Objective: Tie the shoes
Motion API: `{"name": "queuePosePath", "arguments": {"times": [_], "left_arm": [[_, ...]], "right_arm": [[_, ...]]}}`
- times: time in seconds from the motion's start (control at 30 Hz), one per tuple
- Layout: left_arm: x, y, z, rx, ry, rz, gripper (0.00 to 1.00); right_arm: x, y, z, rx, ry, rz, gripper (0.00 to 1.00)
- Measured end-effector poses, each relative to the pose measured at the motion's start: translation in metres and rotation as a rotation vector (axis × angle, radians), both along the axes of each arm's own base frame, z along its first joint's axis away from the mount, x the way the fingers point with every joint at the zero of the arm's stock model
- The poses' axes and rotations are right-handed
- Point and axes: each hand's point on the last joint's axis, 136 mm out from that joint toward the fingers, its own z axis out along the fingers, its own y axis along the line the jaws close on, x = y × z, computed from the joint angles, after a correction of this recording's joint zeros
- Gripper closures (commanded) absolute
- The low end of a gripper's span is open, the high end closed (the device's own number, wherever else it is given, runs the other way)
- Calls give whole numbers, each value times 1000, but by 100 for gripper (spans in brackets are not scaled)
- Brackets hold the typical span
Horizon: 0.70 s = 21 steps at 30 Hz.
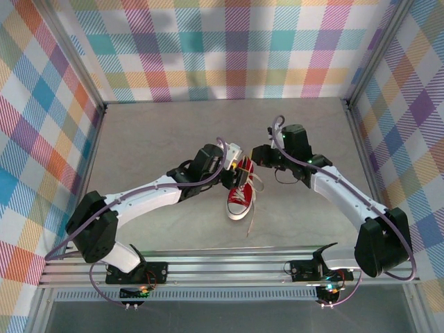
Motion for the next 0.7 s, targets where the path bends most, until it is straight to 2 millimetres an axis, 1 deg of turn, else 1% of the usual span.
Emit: {"name": "queuePosePath", "arguments": {"times": [0.13,0.27,0.3,0.4,0.43,0.47,0.53,0.63,0.67,0.7], "left_arm": [[8,-14,3,-61,-22,-15,44],[16,-24,-9,-80,-22,-10,56],[17,-25,-11,-84,-17,-10,61],[21,-30,-18,-97,-7,-6,81],[21,-31,-19,-106,-3,-5,87],[22,-32,-19,-117,3,-2,92],[26,-32,-16,-143,1,10,98],[32,-27,-14,-182,9,41,100],[34,-23,-16,-185,17,54,100],[37,-19,-18,-186,28,70,100]], "right_arm": [[-3,4,2,-1,-6,22,100],[-4,5,3,-2,-4,27,100],[-4,5,3,-1,-2,29,100],[-5,5,3,-2,0,30,100],[-5,5,3,-1,1,31,98],[-5,5,3,0,1,32,94],[-6,5,3,2,3,36,79],[-7,4,4,-9,-5,41,58],[-9,2,4,-19,-9,41,53],[-10,0,5,-29,-12,38,49]]}}
